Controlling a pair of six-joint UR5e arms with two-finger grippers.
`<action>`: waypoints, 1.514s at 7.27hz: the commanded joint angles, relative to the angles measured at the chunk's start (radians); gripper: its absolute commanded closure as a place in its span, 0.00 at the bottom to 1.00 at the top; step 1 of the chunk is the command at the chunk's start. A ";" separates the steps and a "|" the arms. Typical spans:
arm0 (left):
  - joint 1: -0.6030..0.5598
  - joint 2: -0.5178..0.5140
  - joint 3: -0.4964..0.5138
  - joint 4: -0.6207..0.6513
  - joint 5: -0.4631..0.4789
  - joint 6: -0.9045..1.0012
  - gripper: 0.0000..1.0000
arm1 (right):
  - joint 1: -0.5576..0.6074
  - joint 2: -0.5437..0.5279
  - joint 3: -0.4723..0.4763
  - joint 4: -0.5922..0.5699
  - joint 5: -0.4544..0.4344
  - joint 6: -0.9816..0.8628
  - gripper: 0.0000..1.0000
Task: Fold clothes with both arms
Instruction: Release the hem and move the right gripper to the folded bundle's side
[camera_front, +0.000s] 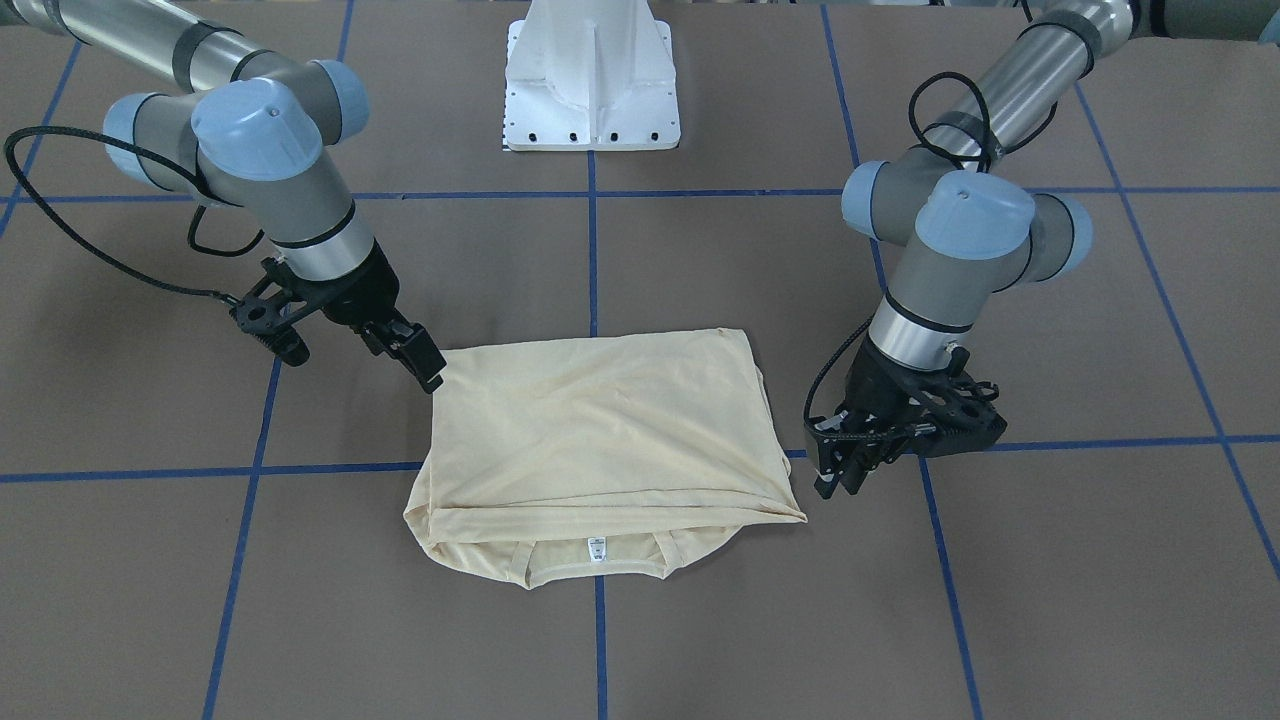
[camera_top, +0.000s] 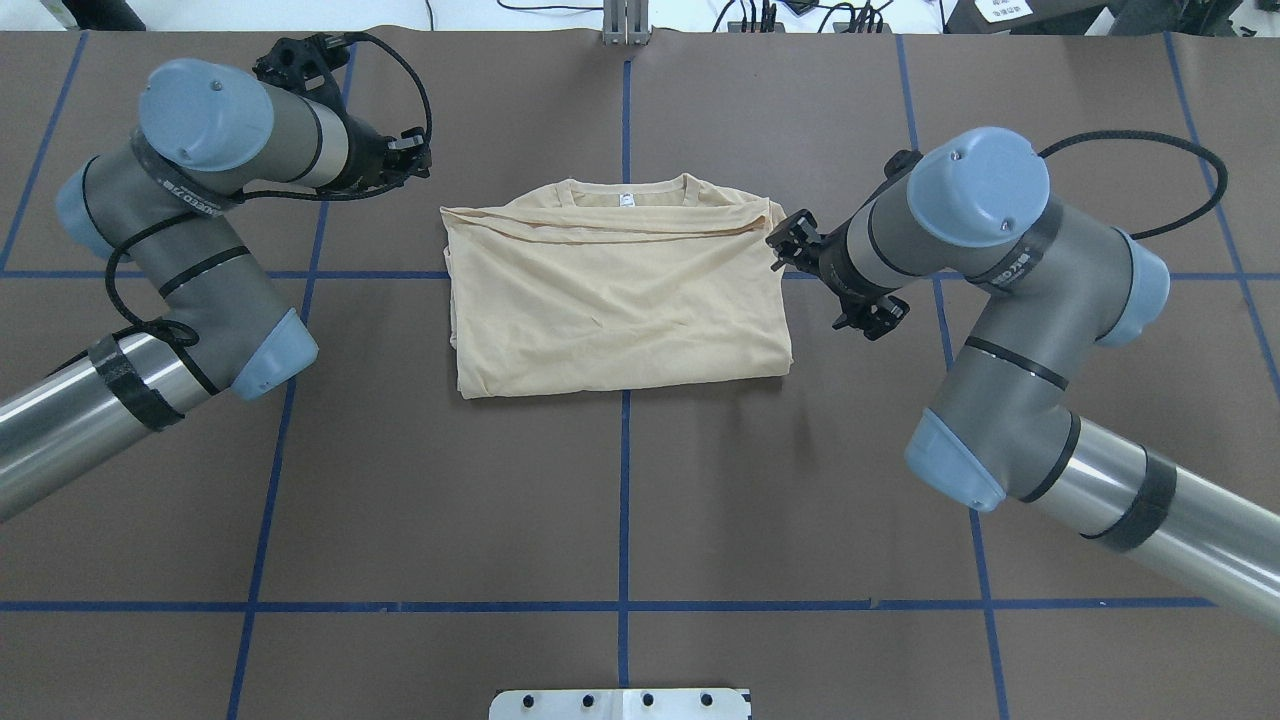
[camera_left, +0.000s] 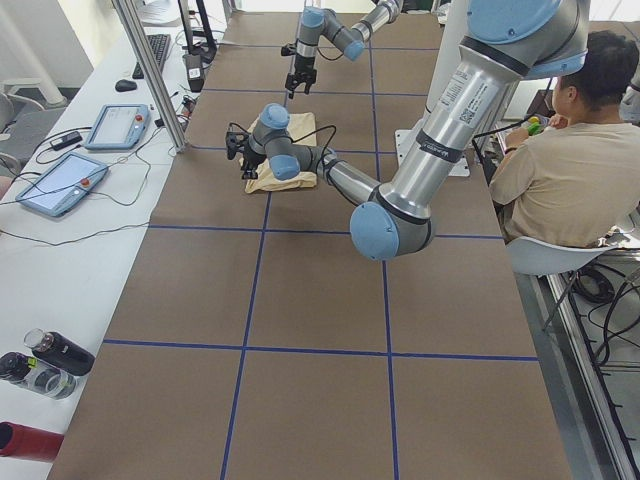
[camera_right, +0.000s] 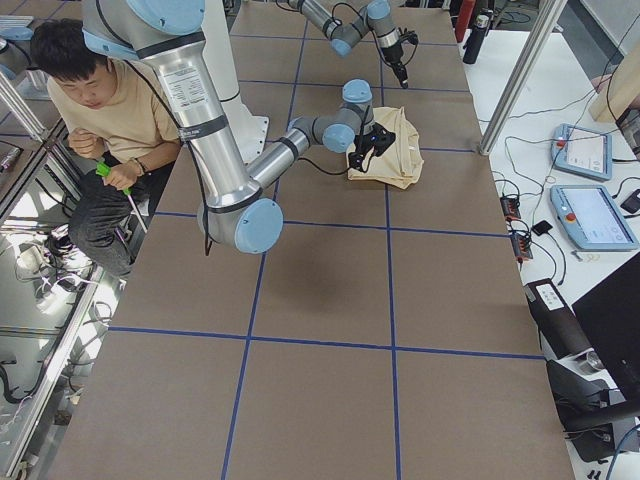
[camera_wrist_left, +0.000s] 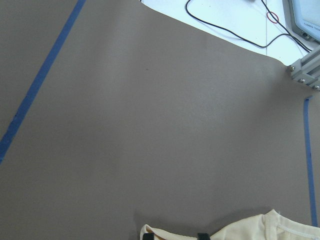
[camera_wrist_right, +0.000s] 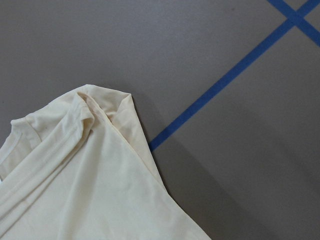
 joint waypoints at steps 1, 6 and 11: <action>0.000 0.015 -0.007 -0.002 0.068 0.072 0.60 | -0.110 -0.063 0.012 0.150 -0.146 0.175 0.00; -0.002 0.015 -0.009 0.003 0.119 0.073 0.60 | -0.178 -0.068 -0.045 0.175 -0.248 0.263 0.25; -0.002 0.019 -0.004 0.003 0.121 0.074 0.60 | -0.169 -0.069 -0.037 0.174 -0.244 0.280 1.00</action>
